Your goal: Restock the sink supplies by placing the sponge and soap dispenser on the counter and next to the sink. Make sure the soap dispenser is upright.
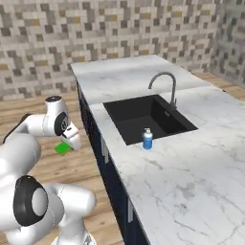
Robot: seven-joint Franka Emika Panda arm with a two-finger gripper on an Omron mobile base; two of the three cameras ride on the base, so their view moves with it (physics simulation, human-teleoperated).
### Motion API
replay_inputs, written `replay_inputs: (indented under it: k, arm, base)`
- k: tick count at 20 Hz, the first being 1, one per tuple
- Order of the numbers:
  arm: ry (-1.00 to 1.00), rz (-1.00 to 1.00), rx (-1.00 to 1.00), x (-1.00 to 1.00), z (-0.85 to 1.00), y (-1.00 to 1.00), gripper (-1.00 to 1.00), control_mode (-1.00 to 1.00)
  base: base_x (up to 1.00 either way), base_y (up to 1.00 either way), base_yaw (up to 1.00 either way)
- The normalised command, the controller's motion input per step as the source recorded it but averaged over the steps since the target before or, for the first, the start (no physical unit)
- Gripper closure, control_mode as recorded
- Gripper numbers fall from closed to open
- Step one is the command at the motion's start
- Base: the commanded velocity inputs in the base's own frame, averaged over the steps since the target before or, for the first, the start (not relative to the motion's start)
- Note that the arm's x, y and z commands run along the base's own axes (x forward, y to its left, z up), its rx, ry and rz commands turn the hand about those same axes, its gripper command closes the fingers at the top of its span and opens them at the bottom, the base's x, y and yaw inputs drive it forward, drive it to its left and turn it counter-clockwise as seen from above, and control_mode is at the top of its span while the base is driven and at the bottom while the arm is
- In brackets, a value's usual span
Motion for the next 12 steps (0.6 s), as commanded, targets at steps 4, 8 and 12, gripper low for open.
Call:
replay_inputs:
  k: [4, 8, 12]
  arm:
    - [0.00, 0.00, 0.00, 0.00, 0.00, 0.00, 1.00, 1.00]
    - [0.00, 0.00, 0.00, 0.00, 0.00, 0.00, 1.00, 1.00]
    - [0.00, 0.00, 0.00, 0.00, 0.00, 0.00, 1.00, 1.00]
  base:
    - [0.93, 0.86, -0.70]
    - [0.64, 1.00, -0.59]
    - [0.35, 1.00, -0.50]
